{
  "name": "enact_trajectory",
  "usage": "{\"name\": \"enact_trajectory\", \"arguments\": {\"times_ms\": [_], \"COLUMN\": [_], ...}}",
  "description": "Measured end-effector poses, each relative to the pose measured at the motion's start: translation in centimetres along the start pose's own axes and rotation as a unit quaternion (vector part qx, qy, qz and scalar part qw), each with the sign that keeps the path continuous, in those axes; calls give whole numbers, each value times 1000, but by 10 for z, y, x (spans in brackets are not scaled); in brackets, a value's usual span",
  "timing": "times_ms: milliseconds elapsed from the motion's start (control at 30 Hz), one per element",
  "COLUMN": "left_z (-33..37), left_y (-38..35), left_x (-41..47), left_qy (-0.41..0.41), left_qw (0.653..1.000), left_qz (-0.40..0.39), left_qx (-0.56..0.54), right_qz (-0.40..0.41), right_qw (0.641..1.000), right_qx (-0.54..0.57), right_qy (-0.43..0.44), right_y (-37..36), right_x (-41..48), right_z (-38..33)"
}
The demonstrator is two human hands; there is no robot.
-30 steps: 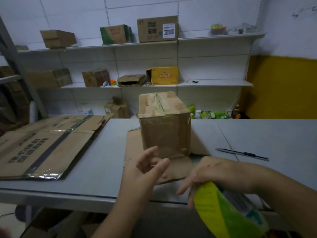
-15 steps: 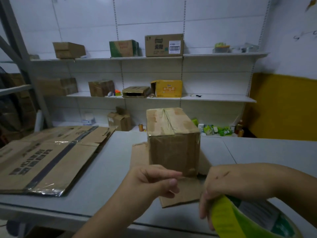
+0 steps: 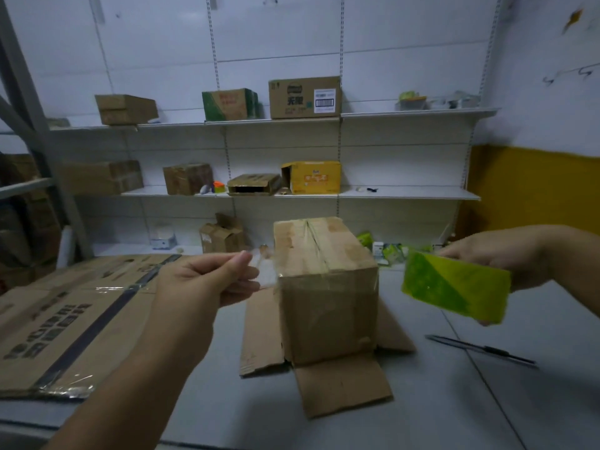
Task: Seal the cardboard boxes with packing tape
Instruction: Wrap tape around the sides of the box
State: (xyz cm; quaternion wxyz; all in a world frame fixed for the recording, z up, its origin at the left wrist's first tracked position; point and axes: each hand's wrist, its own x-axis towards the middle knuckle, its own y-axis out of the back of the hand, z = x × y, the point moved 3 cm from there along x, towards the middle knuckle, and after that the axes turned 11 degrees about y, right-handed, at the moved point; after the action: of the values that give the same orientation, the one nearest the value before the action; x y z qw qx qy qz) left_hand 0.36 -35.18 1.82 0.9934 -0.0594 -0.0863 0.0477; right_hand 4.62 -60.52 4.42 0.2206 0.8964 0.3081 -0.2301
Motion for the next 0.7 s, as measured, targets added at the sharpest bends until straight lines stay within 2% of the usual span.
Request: {"name": "enact_trajectory", "arguments": {"times_ms": [33,100,133,200,433,567,700], "left_z": [-3,-12,-16,-24,-51,-62,-76], "left_y": [1,-1,-3,-5,-6,-11,-19], "left_x": [1,2,2,5,23,30,42], "left_qy": [0,2,1,-2,-35,-125,-104], "left_qw": [1000,999,998,997,993,969,960], "left_qz": [8,20,24,30,15,-18,-71], "left_qx": [7,36,50,70,114,213,250], "right_qz": [40,95,127,103,126,133,145], "right_qw": [990,982,978,977,974,971,969], "right_qx": [-138,-161,-160,-176,-172,-177,-175], "right_qy": [6,-25,-50,-62,-71,-90,-97], "right_y": [27,68,82,91,105,110,108], "right_x": [-38,-50,-55,-46,-24,-5,8], "right_z": [18,44,53,52,59,61,55]}}
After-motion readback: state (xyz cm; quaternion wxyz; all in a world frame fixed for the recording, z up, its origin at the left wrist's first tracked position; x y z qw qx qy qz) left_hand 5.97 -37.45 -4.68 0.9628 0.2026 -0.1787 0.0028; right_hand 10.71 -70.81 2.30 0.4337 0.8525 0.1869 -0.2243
